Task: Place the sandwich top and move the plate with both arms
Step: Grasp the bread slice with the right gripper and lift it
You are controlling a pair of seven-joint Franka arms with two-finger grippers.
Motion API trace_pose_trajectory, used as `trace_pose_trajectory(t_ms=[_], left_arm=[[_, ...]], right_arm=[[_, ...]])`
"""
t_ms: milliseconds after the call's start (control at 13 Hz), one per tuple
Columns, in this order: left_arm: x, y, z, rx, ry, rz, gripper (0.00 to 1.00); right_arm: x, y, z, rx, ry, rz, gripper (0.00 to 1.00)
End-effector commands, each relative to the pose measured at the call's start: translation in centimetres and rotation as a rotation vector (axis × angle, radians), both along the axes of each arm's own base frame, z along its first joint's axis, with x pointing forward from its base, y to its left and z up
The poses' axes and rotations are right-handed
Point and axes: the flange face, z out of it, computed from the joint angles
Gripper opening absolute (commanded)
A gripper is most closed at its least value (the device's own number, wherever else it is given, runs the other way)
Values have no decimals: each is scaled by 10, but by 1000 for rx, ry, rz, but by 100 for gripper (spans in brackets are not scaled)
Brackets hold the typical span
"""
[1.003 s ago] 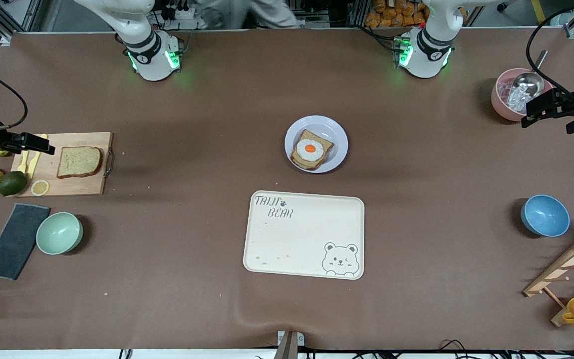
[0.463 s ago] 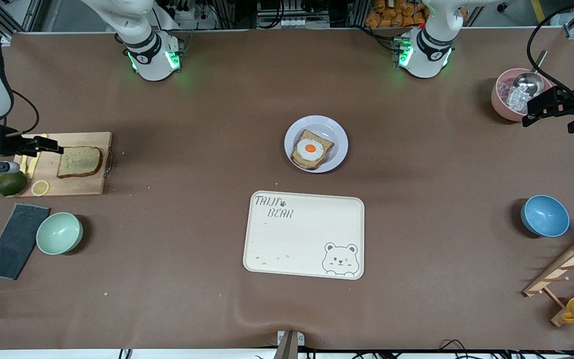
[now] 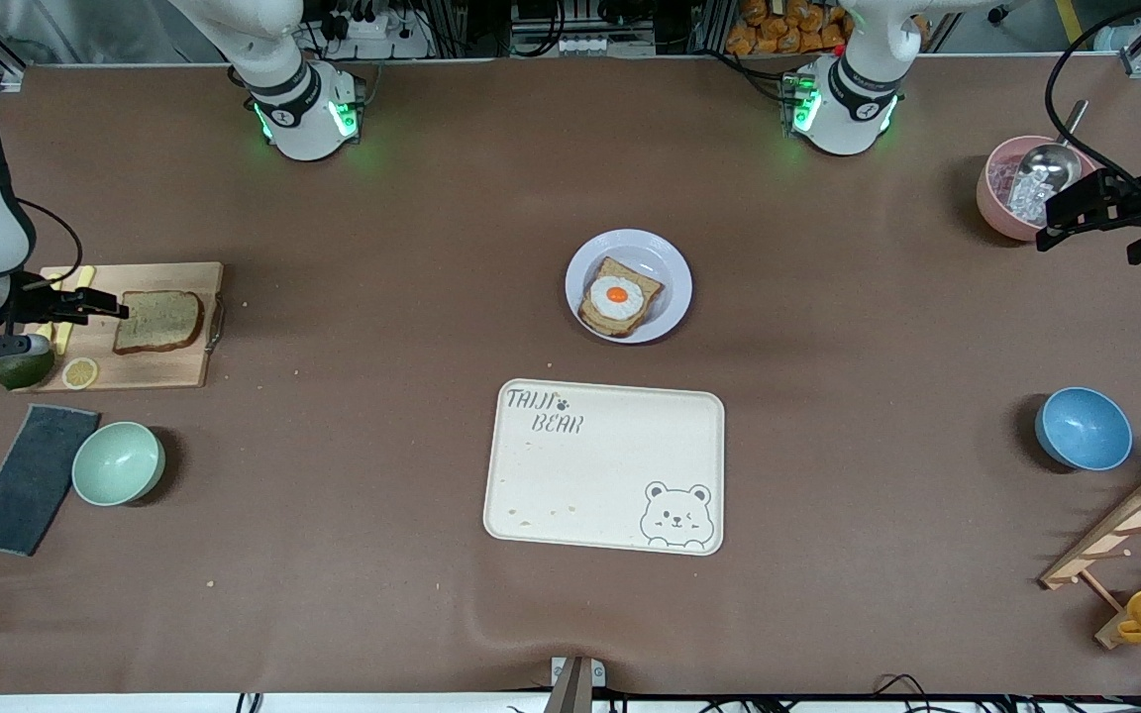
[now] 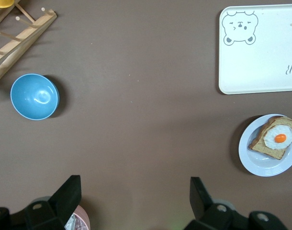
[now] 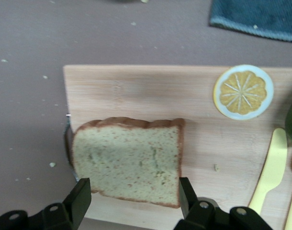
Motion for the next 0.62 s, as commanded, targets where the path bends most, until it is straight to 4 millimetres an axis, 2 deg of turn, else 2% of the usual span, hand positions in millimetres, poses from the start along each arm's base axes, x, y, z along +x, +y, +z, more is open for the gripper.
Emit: trace_pose_trajectory(t_ms=[0, 231, 386, 540], left_arm=[[-3, -5, 7, -14, -15, -13, 100], [-2, -4, 7, -15, -21, -11, 100], [-2, -4, 6, -16, -20, -10, 100], [-1, -4, 6, -16, -21, -10, 100]], right_arm=[[-5, -20, -25, 15, -11, -16, 79], [-16, -34, -56, 29, -1, -45, 75], [-20, -36, -69, 38, 7, -57, 70], [-23, -36, -77, 59, 7, -60, 52]])
